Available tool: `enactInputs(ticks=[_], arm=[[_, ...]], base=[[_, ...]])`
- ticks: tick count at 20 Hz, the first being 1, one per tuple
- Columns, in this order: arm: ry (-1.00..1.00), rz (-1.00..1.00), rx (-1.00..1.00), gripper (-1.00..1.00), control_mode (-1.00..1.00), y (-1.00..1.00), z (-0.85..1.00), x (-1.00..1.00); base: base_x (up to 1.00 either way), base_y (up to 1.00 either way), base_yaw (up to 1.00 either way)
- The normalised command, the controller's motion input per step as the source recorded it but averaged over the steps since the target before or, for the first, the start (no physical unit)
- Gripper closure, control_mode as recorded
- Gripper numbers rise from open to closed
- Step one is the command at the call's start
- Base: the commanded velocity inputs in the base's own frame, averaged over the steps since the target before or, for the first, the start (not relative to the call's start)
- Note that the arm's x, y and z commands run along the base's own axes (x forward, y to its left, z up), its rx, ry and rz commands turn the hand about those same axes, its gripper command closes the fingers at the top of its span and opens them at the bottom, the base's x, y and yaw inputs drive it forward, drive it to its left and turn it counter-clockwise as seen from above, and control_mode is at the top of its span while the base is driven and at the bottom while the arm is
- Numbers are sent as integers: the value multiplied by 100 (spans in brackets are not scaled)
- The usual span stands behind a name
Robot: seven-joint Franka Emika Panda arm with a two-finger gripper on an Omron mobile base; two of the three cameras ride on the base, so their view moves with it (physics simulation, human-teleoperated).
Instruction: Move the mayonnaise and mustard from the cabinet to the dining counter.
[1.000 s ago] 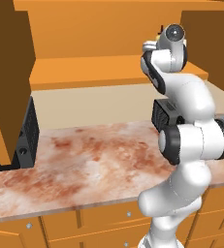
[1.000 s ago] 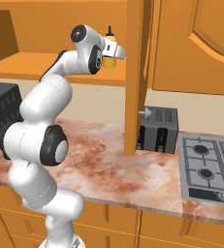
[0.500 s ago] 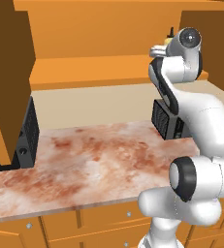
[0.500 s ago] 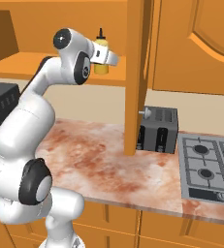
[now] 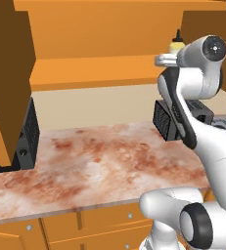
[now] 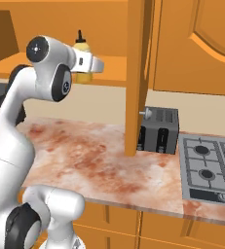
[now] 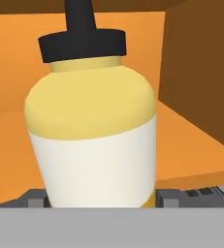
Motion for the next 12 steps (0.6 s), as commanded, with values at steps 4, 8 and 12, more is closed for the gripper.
enactInputs(ticks=[4,8,12], arm=[[-5,24,-2,100,-100,32,0,-100],[-14,18,0,100,-100,20,0,-99],[-22,2,0,100,-100,9,0,-79]], base=[[0,0,0],[0,0,0],[0,0,0]])
